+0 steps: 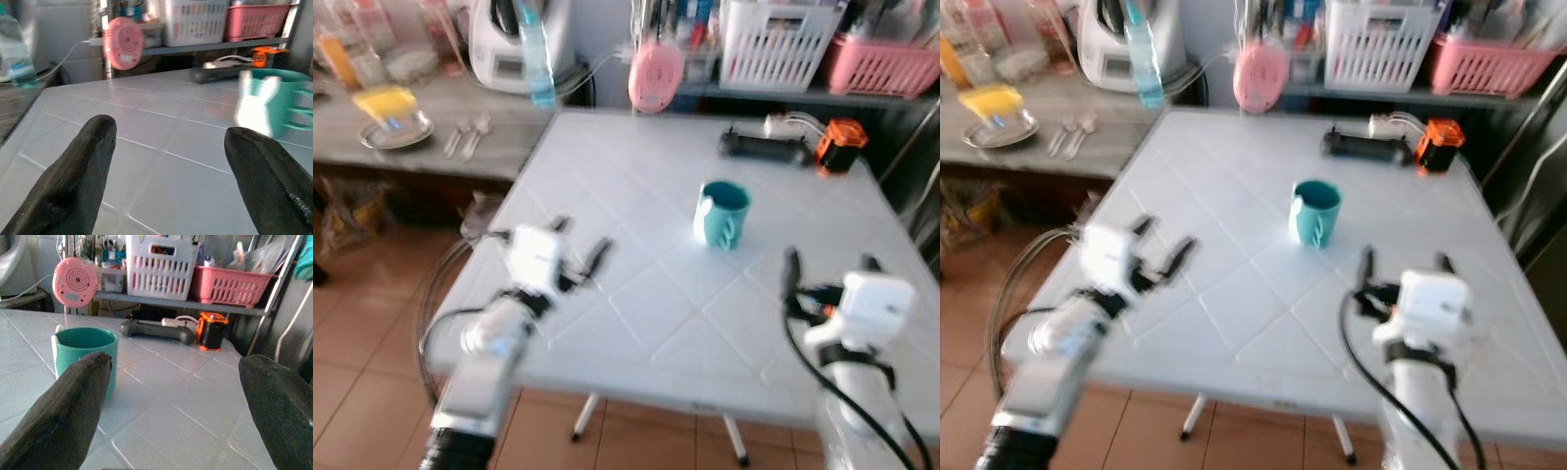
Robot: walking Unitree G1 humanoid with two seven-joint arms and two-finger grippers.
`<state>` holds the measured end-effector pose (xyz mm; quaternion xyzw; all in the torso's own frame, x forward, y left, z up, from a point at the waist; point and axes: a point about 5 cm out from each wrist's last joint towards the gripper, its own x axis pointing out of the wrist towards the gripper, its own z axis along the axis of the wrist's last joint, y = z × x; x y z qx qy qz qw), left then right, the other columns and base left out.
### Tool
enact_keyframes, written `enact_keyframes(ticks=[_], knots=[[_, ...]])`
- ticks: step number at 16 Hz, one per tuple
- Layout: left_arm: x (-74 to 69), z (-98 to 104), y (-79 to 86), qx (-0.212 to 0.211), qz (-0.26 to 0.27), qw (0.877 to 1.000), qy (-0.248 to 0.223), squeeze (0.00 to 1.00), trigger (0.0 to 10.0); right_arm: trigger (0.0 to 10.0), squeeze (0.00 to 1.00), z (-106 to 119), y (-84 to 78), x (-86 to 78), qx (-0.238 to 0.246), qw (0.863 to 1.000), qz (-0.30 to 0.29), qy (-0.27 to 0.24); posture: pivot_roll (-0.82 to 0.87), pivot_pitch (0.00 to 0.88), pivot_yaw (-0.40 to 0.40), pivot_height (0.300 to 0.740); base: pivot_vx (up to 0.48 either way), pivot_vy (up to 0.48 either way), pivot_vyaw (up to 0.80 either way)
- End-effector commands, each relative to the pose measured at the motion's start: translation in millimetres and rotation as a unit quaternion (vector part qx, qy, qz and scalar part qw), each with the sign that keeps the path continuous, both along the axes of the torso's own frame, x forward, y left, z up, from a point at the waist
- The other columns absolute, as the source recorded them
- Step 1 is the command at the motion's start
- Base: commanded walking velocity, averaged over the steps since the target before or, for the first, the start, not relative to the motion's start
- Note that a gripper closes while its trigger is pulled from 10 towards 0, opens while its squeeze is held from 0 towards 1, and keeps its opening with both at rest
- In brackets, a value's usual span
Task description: Setting the table
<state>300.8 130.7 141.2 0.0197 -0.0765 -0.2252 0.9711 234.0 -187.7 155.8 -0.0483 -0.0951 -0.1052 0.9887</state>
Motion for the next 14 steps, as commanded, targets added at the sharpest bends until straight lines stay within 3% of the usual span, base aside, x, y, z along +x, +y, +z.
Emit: enact_keyframes(ticks=[1, 4, 7, 11, 14], knots=[[0.6, 5.3, -9.7, -0.004, -0.013, 1.000, -0.011, 0.00, 10.0, 10.0, 0.00, -0.9, -6.0, -2.1, -0.004, 1.000, -0.010, 0.003, 0.07, 0.073, 0.011, 0.740, 0.000, 0.000, 0.00], [-0.9, 0.0, -4.6, 0.011, -0.003, 1.000, -0.006, 0.00, 10.0, 10.0, 0.00, -7.1, -2.9, -0.3, 0.005, 1.000, -0.003, 0.014, 0.08, 0.072, 0.017, 0.740, 0.000, 0.000, 0.00], [-6.8, -13.9, 16.2, 0.037, 0.037, 0.998, 0.017, 0.00, 10.0, 10.0, 0.00, -15.4, 13.1, 8.7, 0.020, 0.999, 0.033, 0.032, 0.09, 0.083, 0.024, 0.740, 0.000, 0.000, 0.00], [-12.6, -15.1, 20.4, 0.049, 0.035, 0.998, 0.015, 0.00, 10.0, 10.0, 0.00, -15.9, 21.6, 18.0, 0.027, 0.998, 0.055, 0.034, 0.10, 0.094, 0.020, 0.740, 0.000, 0.000, 0.00], [-14.7, -14.4, 21.7, 0.052, 0.035, 0.998, 0.015, 0.00, 10.0, 10.0, 0.00, -25.1, 24.3, 26.2, 0.027, 0.995, 0.071, 0.063, 0.11, 0.103, 0.021, 0.740, 0.000, 0.000, 0.00]])
